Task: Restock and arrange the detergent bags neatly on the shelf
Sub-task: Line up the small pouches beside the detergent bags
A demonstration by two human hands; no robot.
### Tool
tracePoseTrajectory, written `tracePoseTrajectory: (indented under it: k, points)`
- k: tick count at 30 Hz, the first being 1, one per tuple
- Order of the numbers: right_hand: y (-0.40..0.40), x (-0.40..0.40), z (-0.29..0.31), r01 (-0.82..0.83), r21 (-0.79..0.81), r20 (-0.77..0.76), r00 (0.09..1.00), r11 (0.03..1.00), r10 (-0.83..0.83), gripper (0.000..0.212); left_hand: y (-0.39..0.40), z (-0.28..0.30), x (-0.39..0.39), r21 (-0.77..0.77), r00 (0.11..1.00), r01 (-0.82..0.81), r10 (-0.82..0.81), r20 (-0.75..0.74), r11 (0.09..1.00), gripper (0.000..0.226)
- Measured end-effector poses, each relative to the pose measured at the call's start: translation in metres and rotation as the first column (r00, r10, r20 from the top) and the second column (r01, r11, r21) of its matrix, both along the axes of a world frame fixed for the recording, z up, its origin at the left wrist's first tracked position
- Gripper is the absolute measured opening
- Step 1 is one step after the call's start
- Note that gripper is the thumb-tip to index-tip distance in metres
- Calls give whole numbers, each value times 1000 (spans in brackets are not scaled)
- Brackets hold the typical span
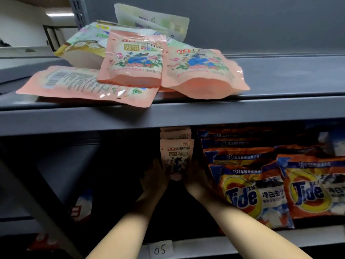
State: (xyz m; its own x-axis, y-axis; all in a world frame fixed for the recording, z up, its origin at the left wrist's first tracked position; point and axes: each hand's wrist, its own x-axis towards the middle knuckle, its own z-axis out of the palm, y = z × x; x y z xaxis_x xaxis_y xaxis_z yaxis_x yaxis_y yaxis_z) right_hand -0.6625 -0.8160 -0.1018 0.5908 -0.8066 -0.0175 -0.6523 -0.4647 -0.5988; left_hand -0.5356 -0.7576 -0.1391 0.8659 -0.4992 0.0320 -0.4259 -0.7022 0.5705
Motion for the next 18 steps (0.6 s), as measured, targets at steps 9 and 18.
tracePoseTrajectory:
  k: [9, 18]
  points:
    - [18, -53, 39, -232, -60, -106, 969, 971, 225, 54, 46, 43, -65, 134, 999, 41, -44, 16, 990, 44]
    - [39, -150, 99, -353, -239, 0, 932, 905, 363, 39, 99, 129, -180, -83, 955, 59, -32, 295, 995, 19]
